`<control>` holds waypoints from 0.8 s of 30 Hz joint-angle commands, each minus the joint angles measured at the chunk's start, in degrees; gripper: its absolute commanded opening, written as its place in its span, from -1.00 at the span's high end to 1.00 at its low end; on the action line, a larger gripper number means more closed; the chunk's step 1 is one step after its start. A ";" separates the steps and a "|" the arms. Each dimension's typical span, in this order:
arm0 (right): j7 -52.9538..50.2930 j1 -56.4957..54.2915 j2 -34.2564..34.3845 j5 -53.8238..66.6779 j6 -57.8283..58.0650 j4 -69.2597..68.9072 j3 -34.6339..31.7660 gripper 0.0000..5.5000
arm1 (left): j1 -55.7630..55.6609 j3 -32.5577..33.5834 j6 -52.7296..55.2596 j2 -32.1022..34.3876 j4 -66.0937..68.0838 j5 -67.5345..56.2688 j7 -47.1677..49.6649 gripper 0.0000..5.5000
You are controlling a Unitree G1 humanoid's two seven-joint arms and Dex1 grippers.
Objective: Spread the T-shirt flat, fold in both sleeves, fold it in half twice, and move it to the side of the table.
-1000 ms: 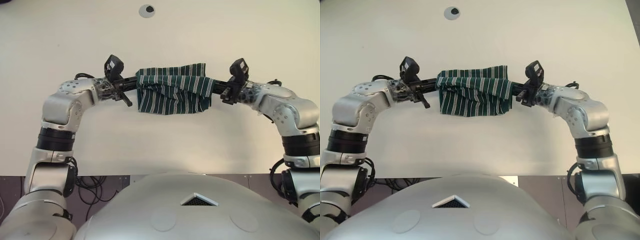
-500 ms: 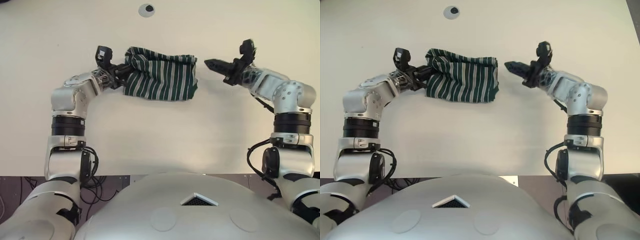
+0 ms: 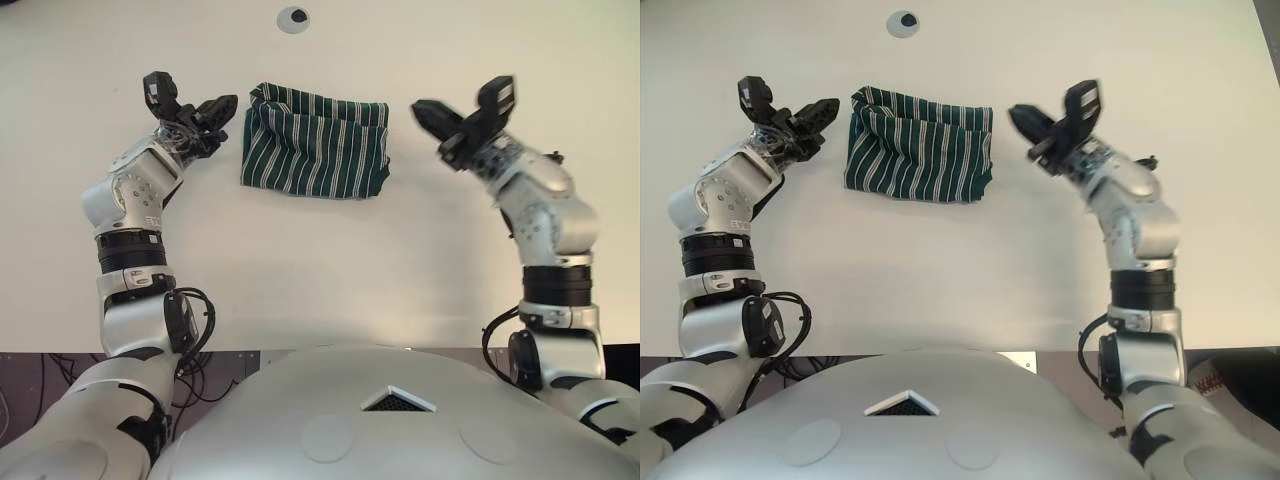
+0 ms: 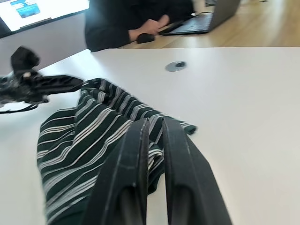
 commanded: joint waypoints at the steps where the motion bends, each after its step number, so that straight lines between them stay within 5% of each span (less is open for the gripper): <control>1: -1.09 1.73 1.24 -10.39 -9.46 0.42 9.13 0.99 | 3.92 -4.30 -6.40 0.07 -8.42 2.64 -5.12 0.29; 5: -3.25 -1.36 4.85 -14.53 -12.40 7.68 12.21 1.00 | 10.33 -14.90 -10.62 3.06 -15.81 10.21 -10.44 0.50; 11: -6.58 -8.64 10.53 -13.46 -12.63 21.04 8.40 1.00 | 14.52 -24.74 -12.74 10.14 -16.61 23.51 -11.48 0.84; 14: -8.03 -11.38 11.78 -14.50 -12.29 28.67 7.25 1.00 | 15.20 -26.32 -12.63 12.45 -14.57 27.94 -10.33 1.00; 24: -12.30 -12.97 8.76 -16.92 -9.10 40.62 4.82 1.00 | 21.16 -20.91 -10.32 13.76 -16.64 23.38 -11.71 1.00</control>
